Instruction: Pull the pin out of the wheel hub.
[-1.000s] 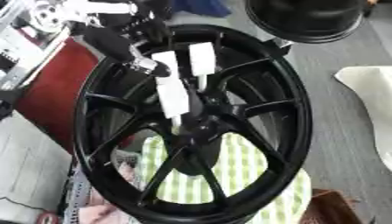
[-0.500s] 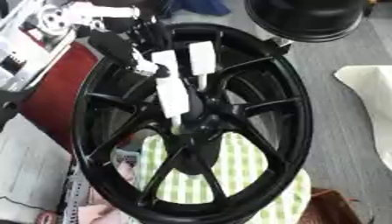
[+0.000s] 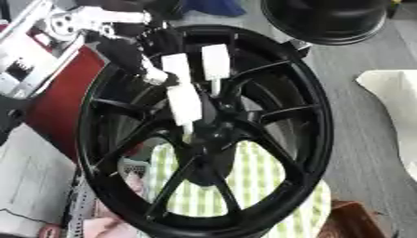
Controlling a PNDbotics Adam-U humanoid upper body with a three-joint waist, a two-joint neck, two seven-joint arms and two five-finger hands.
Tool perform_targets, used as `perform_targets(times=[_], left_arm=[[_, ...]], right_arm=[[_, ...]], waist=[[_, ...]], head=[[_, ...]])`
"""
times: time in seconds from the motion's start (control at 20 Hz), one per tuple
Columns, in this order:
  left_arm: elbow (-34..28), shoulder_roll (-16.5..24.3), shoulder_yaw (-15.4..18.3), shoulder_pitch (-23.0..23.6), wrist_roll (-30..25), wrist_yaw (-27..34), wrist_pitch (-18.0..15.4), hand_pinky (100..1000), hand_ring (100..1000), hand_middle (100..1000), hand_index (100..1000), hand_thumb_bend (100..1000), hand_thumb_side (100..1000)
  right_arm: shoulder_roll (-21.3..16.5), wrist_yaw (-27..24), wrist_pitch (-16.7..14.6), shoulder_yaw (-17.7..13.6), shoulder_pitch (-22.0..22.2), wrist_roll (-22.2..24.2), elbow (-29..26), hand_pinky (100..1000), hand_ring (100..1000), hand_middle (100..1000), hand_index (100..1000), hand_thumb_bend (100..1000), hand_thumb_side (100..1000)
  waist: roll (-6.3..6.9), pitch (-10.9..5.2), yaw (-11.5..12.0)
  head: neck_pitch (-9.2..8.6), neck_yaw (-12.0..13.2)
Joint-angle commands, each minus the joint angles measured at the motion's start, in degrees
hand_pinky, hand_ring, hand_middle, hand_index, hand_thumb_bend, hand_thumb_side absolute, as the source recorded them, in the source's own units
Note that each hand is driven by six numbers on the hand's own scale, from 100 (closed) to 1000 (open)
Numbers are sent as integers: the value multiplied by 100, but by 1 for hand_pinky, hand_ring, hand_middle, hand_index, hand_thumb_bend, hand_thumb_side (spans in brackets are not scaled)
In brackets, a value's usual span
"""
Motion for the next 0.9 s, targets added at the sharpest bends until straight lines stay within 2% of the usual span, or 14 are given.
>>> perform_targets(times=[0.05, 0.9], left_arm=[[14, 43, 25, -92, -79, -115, 7, 854, 842, 744, 850, 497, 295], [193, -100, -12, -198, -264, -405, -146, 852, 826, 716, 833, 497, 298]], right_arm=[[-120, -22, -43, -72, -47, -14, -32, 740, 677, 644, 733, 165, 530], [-81, -37, -59, -47, -95, -19, 27, 742, 678, 640, 732, 173, 528]], waist=[[-11, -79, -15], [18, -43, -37]], head=[[-71, 28], [-22, 88]])
